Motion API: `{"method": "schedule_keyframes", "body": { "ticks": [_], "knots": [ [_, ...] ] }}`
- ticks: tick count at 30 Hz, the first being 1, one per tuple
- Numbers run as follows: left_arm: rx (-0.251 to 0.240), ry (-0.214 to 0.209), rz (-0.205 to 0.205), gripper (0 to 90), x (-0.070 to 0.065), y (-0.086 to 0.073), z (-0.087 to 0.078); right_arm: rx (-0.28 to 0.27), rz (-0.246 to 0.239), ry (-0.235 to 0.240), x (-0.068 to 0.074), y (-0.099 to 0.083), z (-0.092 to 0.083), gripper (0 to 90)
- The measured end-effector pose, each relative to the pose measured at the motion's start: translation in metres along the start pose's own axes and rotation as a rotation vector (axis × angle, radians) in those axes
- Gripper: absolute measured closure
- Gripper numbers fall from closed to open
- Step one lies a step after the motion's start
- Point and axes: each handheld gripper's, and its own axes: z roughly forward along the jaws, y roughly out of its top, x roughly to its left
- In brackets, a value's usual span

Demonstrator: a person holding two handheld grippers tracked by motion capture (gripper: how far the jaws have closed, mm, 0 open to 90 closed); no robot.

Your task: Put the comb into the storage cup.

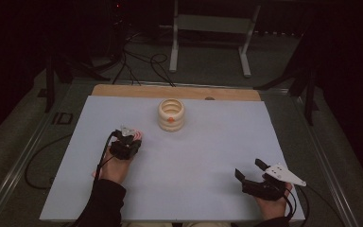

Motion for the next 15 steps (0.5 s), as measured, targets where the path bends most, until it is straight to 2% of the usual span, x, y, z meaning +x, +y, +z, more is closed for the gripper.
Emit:
{"method": "schedule_keyframes", "body": {
  "ticks": [4,9,12,15],
  "knots": [
    [0.001,0.009,-0.011,88.3,0.001,0.000,0.000,0.001,-0.003,-0.001,0.000,0.000,0.000,9.3],
    [-0.037,-0.016,-0.002,84.5,-0.001,0.001,-0.008,0.000,-0.001,0.002,0.000,0.000,0.000,9.3],
    [-0.065,-0.037,-0.005,72.4,-0.002,0.000,-0.014,-0.002,-0.002,0.003,0.000,0.000,0.000,9.3],
    [-0.114,-0.042,0.020,55.8,-0.004,-0.001,-0.022,-0.004,-0.002,0.007,0.000,0.000,0.000,9.3]
  ]
}}
